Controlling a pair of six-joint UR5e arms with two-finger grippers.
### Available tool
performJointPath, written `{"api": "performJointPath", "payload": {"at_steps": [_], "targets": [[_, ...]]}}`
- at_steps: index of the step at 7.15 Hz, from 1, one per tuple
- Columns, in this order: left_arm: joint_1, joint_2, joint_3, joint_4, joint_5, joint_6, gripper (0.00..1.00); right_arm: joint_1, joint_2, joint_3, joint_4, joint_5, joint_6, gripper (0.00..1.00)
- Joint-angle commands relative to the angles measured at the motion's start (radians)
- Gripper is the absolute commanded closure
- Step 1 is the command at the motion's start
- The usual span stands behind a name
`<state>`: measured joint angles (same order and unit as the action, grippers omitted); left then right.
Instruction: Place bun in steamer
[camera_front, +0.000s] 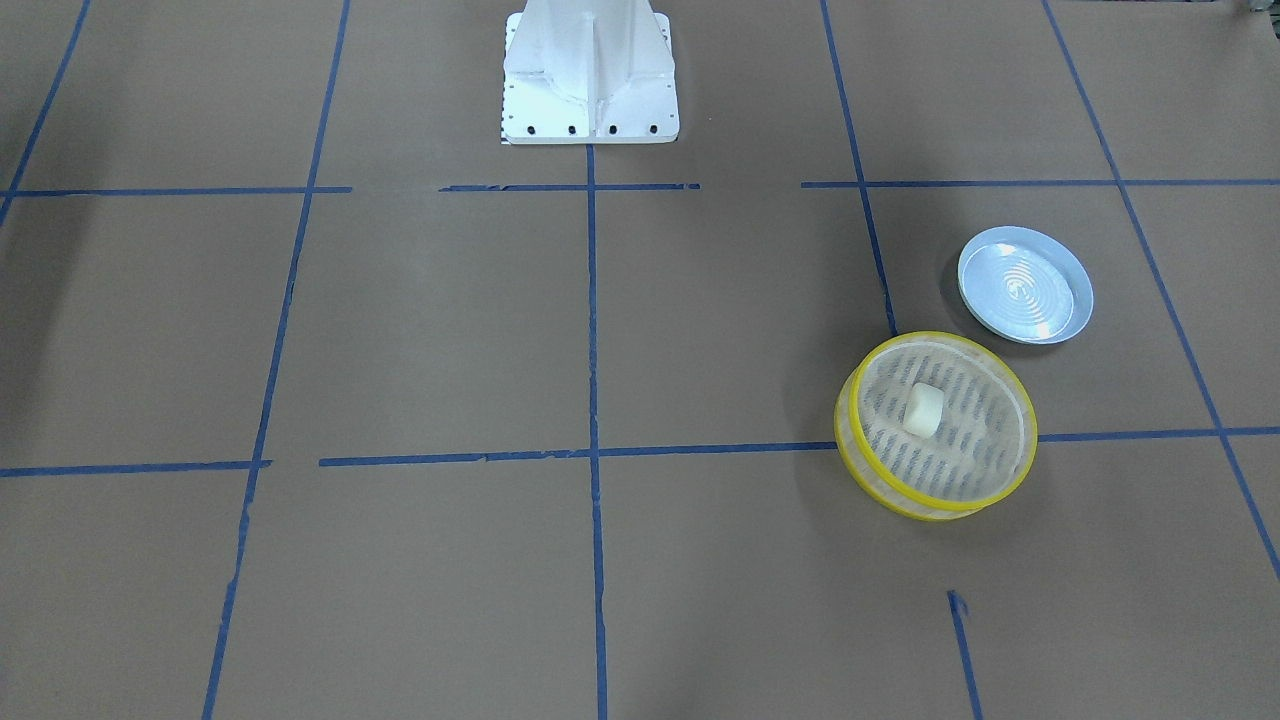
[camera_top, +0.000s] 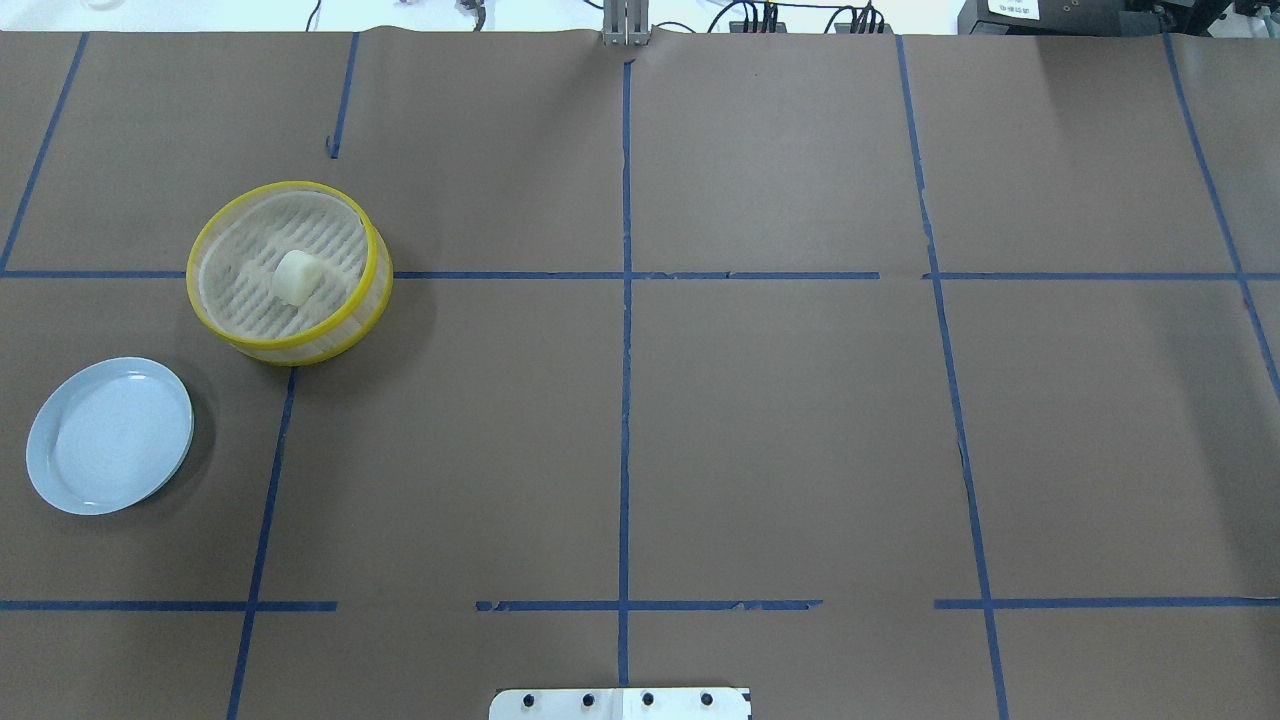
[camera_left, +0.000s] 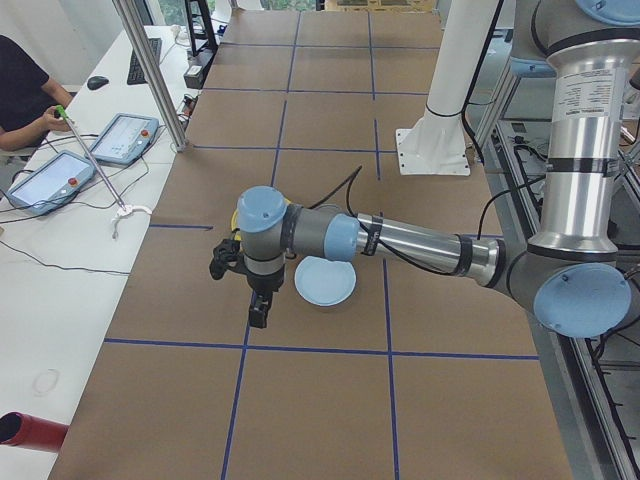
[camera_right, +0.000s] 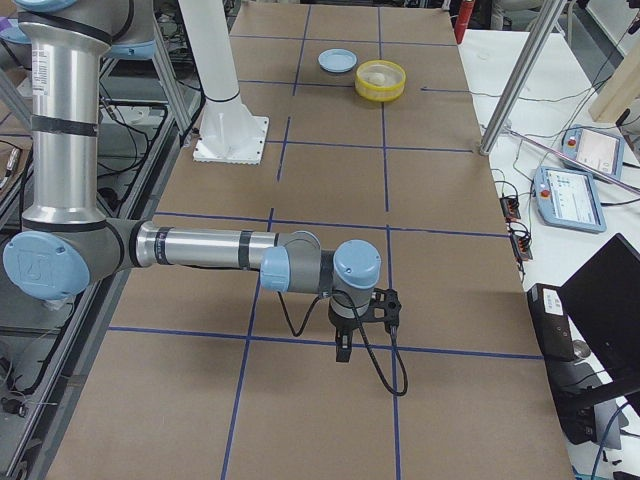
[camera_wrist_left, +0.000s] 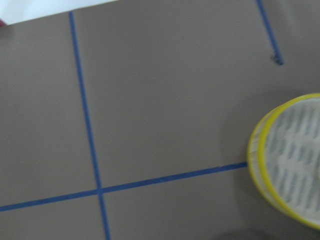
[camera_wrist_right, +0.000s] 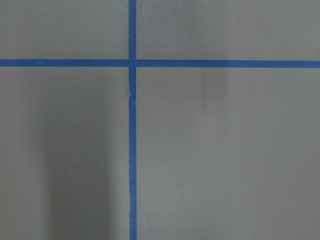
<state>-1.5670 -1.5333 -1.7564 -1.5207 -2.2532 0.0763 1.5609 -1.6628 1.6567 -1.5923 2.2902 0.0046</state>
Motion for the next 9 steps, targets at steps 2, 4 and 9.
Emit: {"api": "performJointPath", "payload": {"at_steps": [2,4,9], "targets": [[-0.05,0.053,0.073,0.002,-0.035,0.037,0.0,-0.001,0.0,0.0,0.0,0.0,0.0,0.0],[-0.048,0.05,0.092,0.004,-0.074,0.036,0.0,0.001,0.0,0.0,0.0,0.0,0.0,0.0],[-0.047,0.047,0.08,0.008,-0.071,0.033,0.0,-0.001,0.0,0.0,0.0,0.0,0.0,0.0]]}}
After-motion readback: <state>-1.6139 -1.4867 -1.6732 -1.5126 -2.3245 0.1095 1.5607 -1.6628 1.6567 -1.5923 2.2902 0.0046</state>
